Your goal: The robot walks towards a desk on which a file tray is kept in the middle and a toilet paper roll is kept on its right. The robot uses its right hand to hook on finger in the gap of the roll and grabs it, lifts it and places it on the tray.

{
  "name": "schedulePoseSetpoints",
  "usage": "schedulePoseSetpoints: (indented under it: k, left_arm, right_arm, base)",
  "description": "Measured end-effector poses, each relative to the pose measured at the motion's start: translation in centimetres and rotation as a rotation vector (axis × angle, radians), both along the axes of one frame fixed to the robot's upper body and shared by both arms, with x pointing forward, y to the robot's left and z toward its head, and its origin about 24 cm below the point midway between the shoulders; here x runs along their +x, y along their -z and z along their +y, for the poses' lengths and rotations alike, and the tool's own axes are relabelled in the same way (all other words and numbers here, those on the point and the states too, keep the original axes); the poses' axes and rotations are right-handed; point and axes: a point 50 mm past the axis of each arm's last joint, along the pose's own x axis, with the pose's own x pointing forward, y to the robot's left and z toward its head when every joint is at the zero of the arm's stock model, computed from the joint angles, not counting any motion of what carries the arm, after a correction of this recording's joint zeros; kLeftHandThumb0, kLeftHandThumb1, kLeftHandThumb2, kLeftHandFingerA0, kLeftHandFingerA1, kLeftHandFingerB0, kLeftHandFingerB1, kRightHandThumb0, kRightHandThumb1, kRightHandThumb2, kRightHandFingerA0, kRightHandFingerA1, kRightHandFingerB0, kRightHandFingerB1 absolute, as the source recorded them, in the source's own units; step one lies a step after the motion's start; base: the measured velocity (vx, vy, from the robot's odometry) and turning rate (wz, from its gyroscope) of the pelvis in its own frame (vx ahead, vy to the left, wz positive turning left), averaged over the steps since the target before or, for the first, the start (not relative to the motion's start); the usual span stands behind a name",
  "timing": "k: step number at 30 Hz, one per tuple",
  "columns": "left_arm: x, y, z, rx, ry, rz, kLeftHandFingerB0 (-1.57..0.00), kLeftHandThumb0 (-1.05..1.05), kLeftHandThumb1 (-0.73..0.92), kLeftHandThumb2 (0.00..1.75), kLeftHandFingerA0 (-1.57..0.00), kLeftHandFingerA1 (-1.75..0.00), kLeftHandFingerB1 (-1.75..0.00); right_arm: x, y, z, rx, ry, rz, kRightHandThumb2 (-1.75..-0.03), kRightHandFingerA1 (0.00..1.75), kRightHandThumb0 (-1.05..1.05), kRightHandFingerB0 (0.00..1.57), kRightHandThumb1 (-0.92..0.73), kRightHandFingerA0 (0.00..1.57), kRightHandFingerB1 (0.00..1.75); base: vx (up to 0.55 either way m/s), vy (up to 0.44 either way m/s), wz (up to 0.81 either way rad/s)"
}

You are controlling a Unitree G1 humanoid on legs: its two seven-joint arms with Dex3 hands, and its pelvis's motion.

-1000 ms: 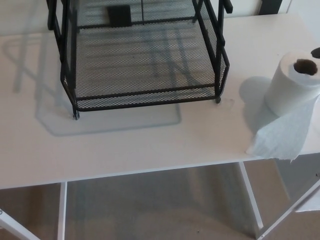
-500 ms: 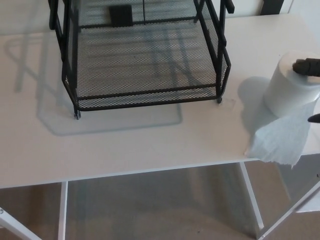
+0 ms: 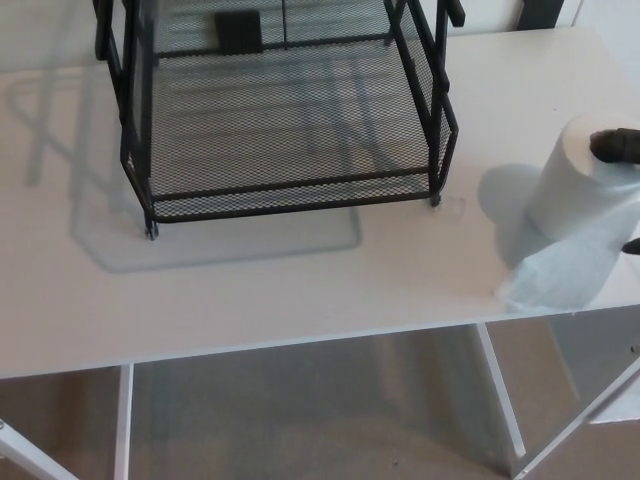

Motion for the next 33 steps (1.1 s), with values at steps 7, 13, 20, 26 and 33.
schedulePoseSetpoints:
  k: [7, 13, 20, 26, 33]
  left_arm:
    - [0.1, -0.1, 0.0, 0.003, 0.006, -0.004, -0.12, -1.05, 0.79, 1.35, -0.75, -1.2, -0.6]
    - [0.2, -0.1, -0.1, 0.004, 0.012, -0.002, 0.0, -1.05, 0.8, 1.32, -0.33, -0.85, -0.62]
    - [0.2, 0.0, -0.1, 0.003, 0.016, 0.005, -0.09, -1.05, 0.79, 1.32, -0.56, -0.99, -0.64]
    - [0.0, 0.1, -0.1, 0.002, 0.013, 0.012, 0.0, -1.05, 0.79, 1.31, -0.49, -0.95, -0.64]
    - [-0.2, 0.1, 0.0, 0.004, 0.019, 0.024, -0.02, -1.05, 0.78, 1.31, -0.24, -0.82, -0.63]
  right_arm:
    - [0.2, 0.5, 0.6, -0.029, -0.017, -0.047, -0.63, 1.41, -0.27, 0.67, -0.67, 0.75, 0.48]
    - [0.3, 0.6, 1.1, -0.091, -0.056, -0.136, -0.61, 1.59, -0.31, 0.95, -0.6, 0.78, 0.7]
    - [0.3, 0.9, 1.5, -0.166, -0.102, -0.229, -0.59, 1.7, -0.25, 0.81, -0.65, 0.81, 1.09]
    - [0.0, 1.3, 1.4, -0.194, -0.128, -0.297, -0.62, 1.73, -0.26, 0.76, -0.67, 0.76, 1.31]
    - [-0.4, 1.3, 1.1, -0.17, -0.143, -0.349, -0.64, 1.64, -0.27, 0.81, -0.65, 0.85, 1.06]
  base:
    - [0.0, 0.0, 0.0]
    - [0.0, 0.0, 0.0]
    - [0.0, 0.0, 0.0]
    - [0.0, 0.0, 0.0]
    - [0.0, 0.0, 0.0]
